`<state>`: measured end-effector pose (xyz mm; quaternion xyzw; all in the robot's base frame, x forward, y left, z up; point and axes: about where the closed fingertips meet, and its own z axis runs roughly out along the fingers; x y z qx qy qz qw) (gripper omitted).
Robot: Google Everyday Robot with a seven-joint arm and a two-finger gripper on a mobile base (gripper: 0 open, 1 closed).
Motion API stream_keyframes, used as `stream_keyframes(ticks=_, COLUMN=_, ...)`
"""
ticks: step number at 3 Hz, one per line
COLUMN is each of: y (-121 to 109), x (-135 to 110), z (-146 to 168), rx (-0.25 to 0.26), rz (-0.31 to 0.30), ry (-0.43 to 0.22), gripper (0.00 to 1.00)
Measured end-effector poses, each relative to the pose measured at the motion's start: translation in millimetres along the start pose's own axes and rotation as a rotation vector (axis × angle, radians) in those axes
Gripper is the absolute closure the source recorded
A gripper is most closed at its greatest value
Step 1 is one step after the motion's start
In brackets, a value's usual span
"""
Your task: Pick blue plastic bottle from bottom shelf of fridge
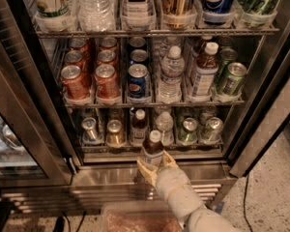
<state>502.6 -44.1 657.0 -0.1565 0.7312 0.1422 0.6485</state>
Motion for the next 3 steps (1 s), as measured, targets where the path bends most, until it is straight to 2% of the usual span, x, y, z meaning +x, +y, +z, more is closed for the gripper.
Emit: stream_keyframes(ticks=3, y=0.1, x=6.6, z=0.7, rx=-0.005, rz=0.001, ry=0.002, gripper=1.0)
